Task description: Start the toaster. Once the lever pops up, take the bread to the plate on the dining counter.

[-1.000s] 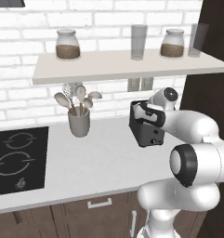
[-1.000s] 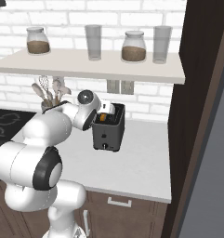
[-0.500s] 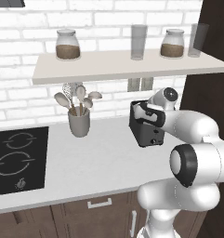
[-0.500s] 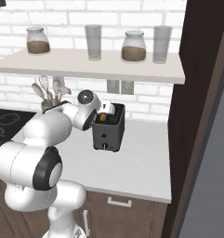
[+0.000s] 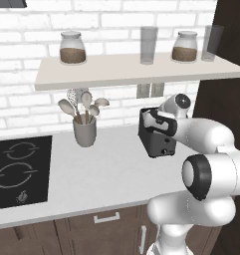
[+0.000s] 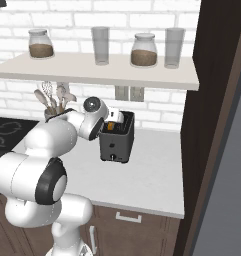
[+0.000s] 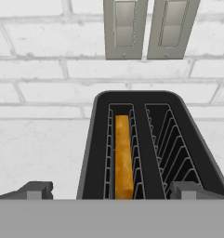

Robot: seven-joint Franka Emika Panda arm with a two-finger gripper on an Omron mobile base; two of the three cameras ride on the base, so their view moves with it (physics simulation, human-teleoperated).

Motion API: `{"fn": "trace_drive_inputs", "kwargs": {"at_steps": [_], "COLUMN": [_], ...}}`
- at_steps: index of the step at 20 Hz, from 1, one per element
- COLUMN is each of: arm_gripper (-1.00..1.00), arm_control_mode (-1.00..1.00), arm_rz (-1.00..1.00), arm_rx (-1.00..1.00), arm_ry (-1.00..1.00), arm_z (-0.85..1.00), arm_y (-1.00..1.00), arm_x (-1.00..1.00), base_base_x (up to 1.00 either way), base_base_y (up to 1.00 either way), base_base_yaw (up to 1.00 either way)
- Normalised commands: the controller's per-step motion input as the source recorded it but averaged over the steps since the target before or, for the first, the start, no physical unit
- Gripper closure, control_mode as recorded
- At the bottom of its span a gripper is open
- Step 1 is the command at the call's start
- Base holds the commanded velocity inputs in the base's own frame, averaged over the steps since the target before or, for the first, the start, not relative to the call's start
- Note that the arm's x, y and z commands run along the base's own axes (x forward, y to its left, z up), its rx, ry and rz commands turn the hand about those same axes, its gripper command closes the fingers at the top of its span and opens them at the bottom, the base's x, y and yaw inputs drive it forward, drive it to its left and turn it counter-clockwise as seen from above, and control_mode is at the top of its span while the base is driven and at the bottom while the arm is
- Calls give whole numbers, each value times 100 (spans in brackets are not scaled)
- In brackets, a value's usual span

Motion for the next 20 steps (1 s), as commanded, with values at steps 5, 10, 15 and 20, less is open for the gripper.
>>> {"fn": "trace_drive_inputs", "kwargs": {"at_steps": [5,10,15,20], "arm_gripper": [-100,-100,-100,-100], "arm_control_mode": [-100,-100,-100,-100], "arm_rz": [0,0,0,0], "arm_rx": [0,0,0,0], "arm_ry": [0,0,0,0], "arm_z": [0,0,0,0], "arm_y": [0,0,0,0], "arm_x": [0,0,0,0], "base_base_x": [0,0,0,0], "base_base_y": [0,0,0,0], "base_base_yaw": [0,0,0,0]}}
